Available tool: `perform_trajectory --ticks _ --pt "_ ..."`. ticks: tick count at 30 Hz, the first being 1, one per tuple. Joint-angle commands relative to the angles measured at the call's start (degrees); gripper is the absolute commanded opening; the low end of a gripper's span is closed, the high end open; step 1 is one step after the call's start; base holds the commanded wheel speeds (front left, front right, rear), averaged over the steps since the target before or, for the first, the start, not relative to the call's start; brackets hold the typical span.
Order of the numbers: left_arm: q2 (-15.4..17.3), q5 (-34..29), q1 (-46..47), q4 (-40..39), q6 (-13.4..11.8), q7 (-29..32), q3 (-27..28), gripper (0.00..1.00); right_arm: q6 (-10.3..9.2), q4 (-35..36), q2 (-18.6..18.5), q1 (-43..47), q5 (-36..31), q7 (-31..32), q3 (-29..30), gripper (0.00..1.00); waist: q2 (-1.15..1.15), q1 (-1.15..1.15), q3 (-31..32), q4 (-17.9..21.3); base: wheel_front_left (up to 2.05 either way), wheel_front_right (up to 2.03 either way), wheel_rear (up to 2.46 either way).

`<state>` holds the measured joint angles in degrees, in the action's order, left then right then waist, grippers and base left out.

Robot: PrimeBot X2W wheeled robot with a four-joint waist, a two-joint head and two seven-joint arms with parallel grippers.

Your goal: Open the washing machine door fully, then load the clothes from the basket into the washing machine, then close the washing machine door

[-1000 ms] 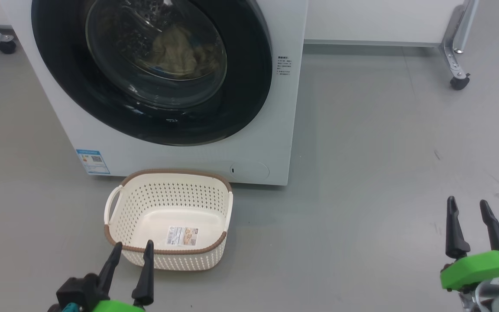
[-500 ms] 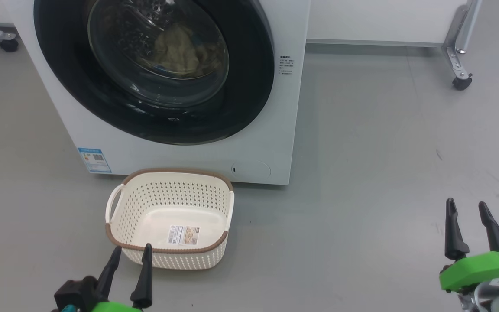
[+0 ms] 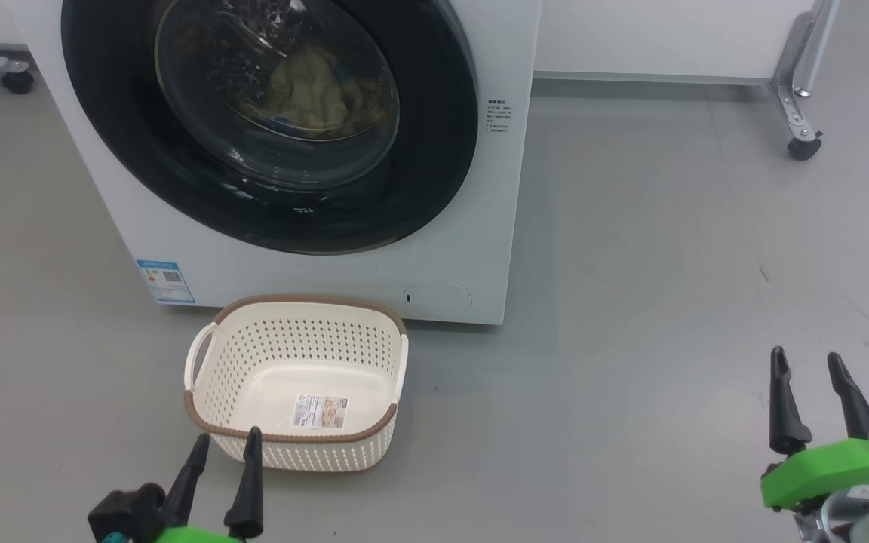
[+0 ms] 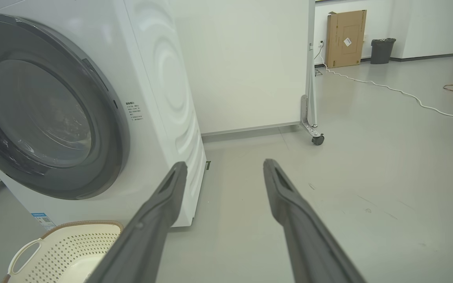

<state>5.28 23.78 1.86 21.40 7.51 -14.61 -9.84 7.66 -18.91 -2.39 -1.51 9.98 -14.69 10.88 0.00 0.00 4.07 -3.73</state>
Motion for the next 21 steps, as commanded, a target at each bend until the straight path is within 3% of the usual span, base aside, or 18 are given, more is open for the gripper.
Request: perform_trajectory --ticks 1,8,9,14,21 --pt "1.06 0.15 1.96 -1.72 -0.02 -0.39 1.47 1.0 -0.17 1.63 -0.49 -2.21 -0.47 -0.3 -1.47 1.0 0.0 0.0 0.02 0.0 0.0 0.0 0.0" --pt "1.43 1.23 1.57 -1.61 -0.02 -0.39 0.69 1.0 -0.17 1.52 -0.49 -2.04 -0.57 -0.3 -1.89 1.0 0.0 0.0 0.22 0.09 0.0 0.0 0.0" --pt "0.43 1.24 -0.03 0.01 0.0 0.0 -1.24 0.0 0.0 -0.07 0.0 -0.01 -0.08 0.0 -0.44 0.0 0.0 0.0 0.22 0.09 0.0 0.0 0.0" --pt "-0.46 1.54 -2.07 3.9 0.0 0.11 -1.68 0.0 0.01 -4.32 0.95 2.26 0.06 0.24 -0.47 0.0 0.0 0.0 0.22 0.1 0.0 0.0 0.0" --pt "-0.57 5.29 -1.69 3.29 0.0 1.3 -0.66 0.0 0.0 -4.07 0.87 1.63 4.6 1.67 -0.42 0.0 0.0 0.0 -0.03 0.3 0.0 0.0 0.0"
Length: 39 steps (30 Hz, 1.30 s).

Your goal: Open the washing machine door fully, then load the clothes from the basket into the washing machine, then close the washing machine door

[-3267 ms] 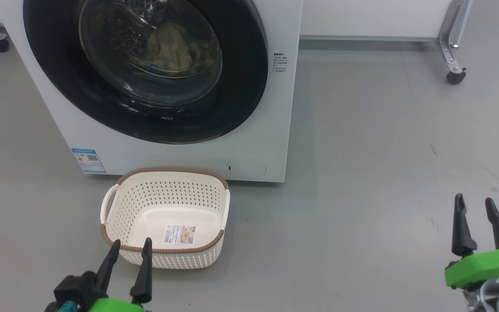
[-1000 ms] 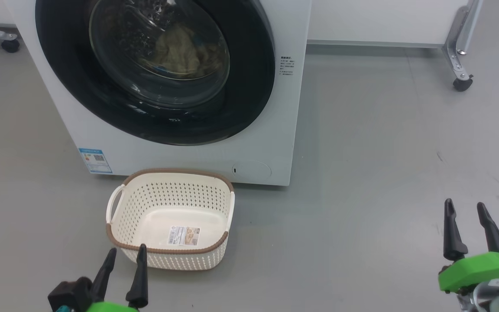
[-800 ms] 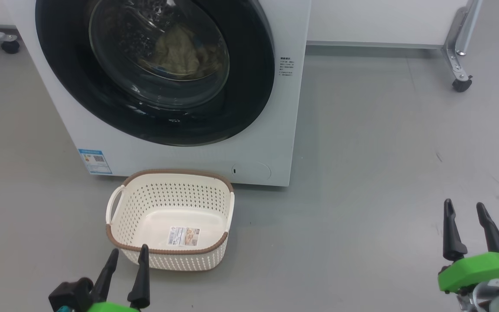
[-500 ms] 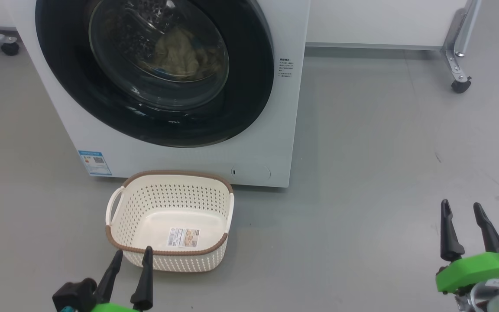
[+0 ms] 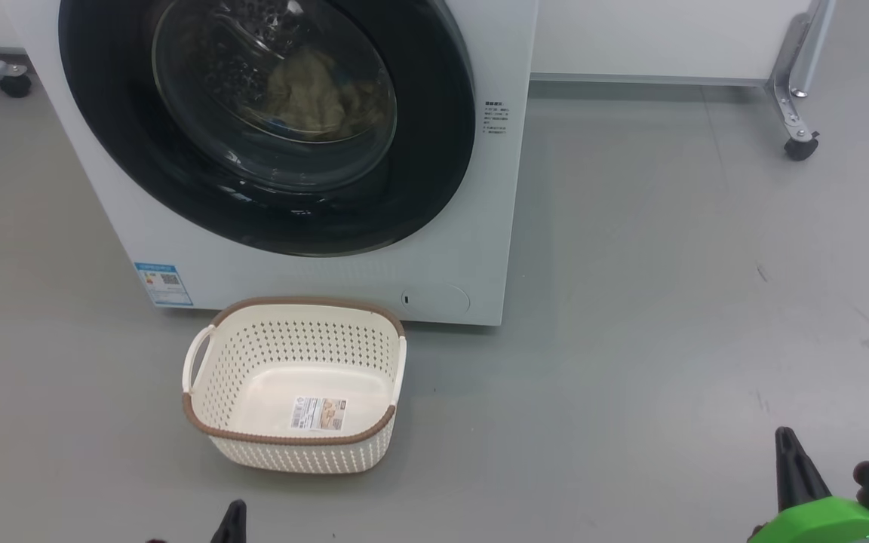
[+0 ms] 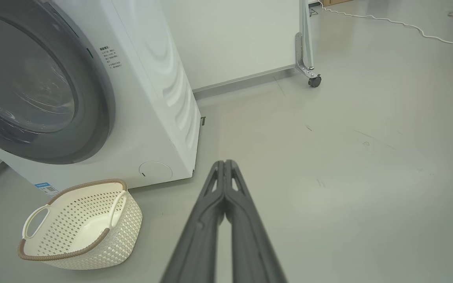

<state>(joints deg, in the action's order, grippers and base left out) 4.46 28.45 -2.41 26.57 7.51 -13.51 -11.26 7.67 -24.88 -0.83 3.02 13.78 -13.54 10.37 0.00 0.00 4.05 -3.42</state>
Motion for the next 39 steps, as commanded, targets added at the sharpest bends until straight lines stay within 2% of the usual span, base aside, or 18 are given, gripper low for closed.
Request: perform_trajectory --ticks 1,39 --pt "0.24 1.15 2.64 -1.98 0.0 0.37 0.91 0.0 -0.01 2.0 -0.7 -2.93 1.47 0.66 0.03 0.0 0.0 0.0 -0.05 0.02 0.0 0.0 0.0" --pt "-0.33 20.95 4.53 -5.32 -0.01 6.59 6.26 0.0 -0.07 4.98 -1.13 -4.77 25.87 6.62 -1.38 0.0 0.0 0.0 -1.37 1.1 0.0 0.0 0.0"
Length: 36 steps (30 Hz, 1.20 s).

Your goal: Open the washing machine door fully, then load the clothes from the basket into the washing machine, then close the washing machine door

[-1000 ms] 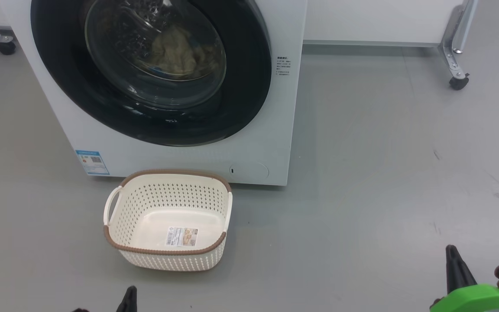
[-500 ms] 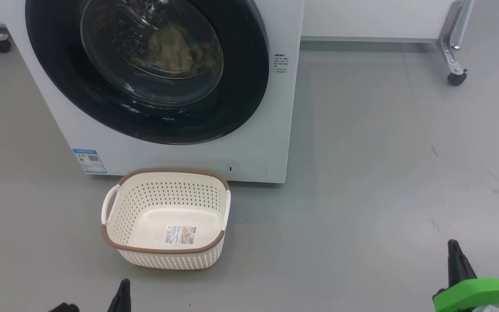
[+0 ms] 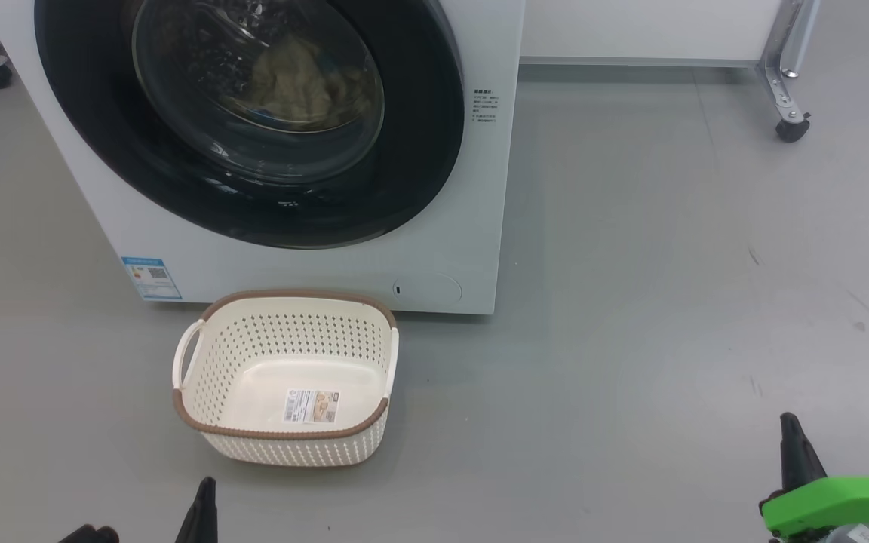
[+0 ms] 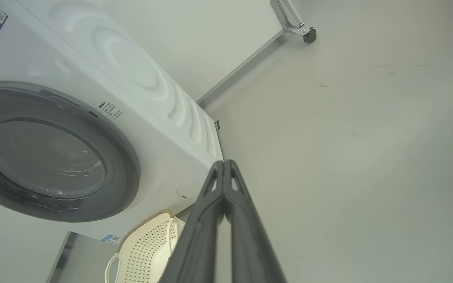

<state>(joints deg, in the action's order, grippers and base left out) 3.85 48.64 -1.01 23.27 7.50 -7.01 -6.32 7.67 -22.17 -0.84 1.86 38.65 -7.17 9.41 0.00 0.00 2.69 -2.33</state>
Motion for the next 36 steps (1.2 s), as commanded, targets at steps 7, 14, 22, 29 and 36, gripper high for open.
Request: perform_trajectory --ticks 7,14,22,29,36 --pt "0.15 5.02 3.53 -2.74 0.0 1.44 2.48 0.0 -0.08 2.85 -1.21 -4.05 6.25 1.59 -0.67 0.0 0.0 0.0 -0.29 0.24 0.0 0.0 0.0" --pt "0.04 8.76 3.9 -3.37 0.0 2.62 3.5 0.0 -0.09 3.36 -1.29 -4.44 10.85 2.76 -0.88 0.0 0.0 0.0 -0.54 0.44 0.0 0.0 0.0" --pt "-0.09 13.05 4.31 -4.09 0.0 3.97 4.66 0.0 -0.1 3.95 -1.38 -4.89 16.12 4.11 -1.13 0.0 0.0 0.0 -0.82 0.68 0.0 0.0 0.0" --pt "-0.2 16.79 4.67 -4.72 0.0 5.15 5.67 0.0 -0.11 4.46 -1.46 -5.28 20.72 5.28 -1.34 0.0 0.0 0.0 -1.07 0.88 0.0 0.0 0.0" --pt "-0.29 20.0 4.98 -5.25 0.0 6.16 6.54 0.0 -0.12 4.9 -1.53 -5.62 24.67 6.29 -1.53 0.0 0.0 0.0 -1.29 1.05 0.0 0.0 0.0"
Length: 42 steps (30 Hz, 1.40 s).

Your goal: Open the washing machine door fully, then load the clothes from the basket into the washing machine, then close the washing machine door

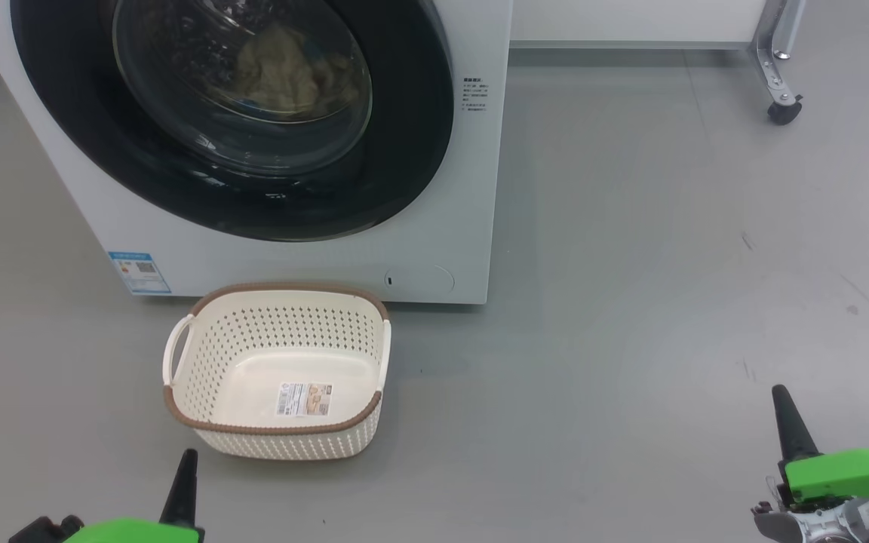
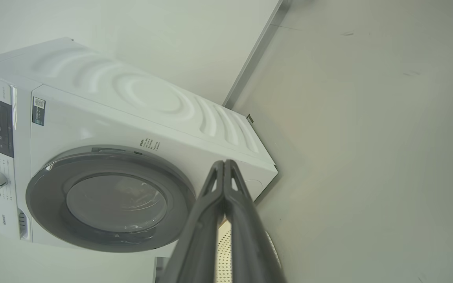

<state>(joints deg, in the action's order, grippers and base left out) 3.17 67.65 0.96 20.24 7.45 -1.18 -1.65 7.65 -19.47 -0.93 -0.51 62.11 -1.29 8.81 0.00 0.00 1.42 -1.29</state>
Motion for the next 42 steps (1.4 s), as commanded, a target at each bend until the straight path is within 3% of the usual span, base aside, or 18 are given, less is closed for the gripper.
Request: perform_trajectory --ticks 1,42 --pt "0.38 1.53 3.06 -2.31 0.04 0.5 2.02 0.0 -0.1 2.28 -1.45 -3.31 1.86 0.58 -0.96 0.0 0.0 0.0 -0.05 0.04 0.0 0.0 0.0" --pt "-0.24 22.9 5.12 -5.9 0.03 7.23 7.82 0.0 -0.16 5.21 -1.92 -5.55 28.14 7.29 -2.19 0.0 0.0 0.0 -1.48 1.21 0.0 0.0 0.0"
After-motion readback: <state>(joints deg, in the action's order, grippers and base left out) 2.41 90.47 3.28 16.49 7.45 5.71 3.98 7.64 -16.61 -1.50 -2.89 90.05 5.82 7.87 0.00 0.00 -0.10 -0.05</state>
